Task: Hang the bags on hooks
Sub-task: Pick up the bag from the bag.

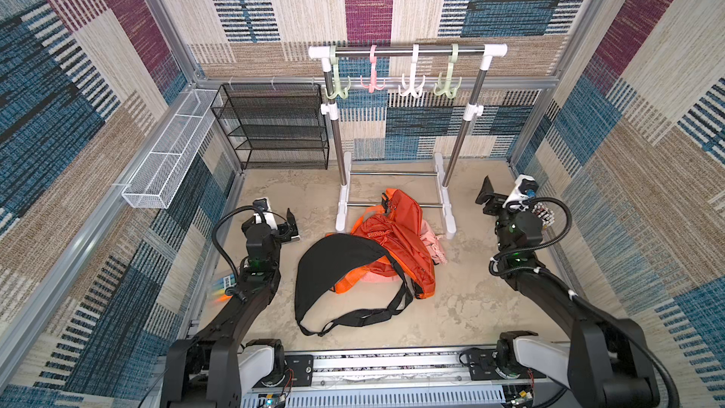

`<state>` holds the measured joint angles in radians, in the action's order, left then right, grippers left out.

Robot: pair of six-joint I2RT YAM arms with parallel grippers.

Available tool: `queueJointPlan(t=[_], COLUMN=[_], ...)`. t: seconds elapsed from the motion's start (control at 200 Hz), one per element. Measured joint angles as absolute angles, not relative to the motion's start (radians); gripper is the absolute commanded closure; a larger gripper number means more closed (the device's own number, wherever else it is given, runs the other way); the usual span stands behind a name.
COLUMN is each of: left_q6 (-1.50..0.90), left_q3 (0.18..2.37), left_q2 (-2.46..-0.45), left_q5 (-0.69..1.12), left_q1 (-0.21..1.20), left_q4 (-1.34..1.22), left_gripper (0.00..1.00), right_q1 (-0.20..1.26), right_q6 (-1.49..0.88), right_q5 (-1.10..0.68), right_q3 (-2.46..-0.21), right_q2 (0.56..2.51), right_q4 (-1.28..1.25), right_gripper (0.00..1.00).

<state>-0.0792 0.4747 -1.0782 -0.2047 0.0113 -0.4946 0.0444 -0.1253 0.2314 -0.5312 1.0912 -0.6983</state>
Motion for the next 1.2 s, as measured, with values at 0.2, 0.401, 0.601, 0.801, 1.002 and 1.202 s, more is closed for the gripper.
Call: queueJointPlan(t=[0.2,0.401,0.601,0.801,1.002,1.202], left_q6=[-0.158,-0.189,-0.222,-0.236,-0.238,-0.252], left_q3=[0.581,0.618,0.627,0.627,0.627,0.627], left_q2=[-0.979,-0.954,-0.953,-0.941,-0.936,-0.921], left_q5=[-0.194,-0.138,-0.099,-0.099,-0.099,-0.098], left_q1=[0.011,0.009,0.007,0.007,0.007,0.007], left_q4=[-0.3,-0.214,-0.182,-0.159,-0.153,-0.148], left_gripper=[0.08,0.11,0.1,0.09,0.09,0.09], right_q1=[0.059,0.292,0.653,0.907,0.929,0.93], right_q6=[-0.186,-0.241,-0.356,-0.476,-0.555,-0.593], right_q5=[-0.039,-0.218,-0.163,-0.064,0.023,0.048], right_q3=[-0.583,-0.661,-0.628,-0.604,-0.556,-0.543], right_q2=[0.886,0.809,0.829,0.982,1.087,1.277], right_q4=[-0.327,0.019,0.215,0.253,0.25,0.167], right_gripper=[0.25,0.34,0.37,0.39,0.4,0.44])
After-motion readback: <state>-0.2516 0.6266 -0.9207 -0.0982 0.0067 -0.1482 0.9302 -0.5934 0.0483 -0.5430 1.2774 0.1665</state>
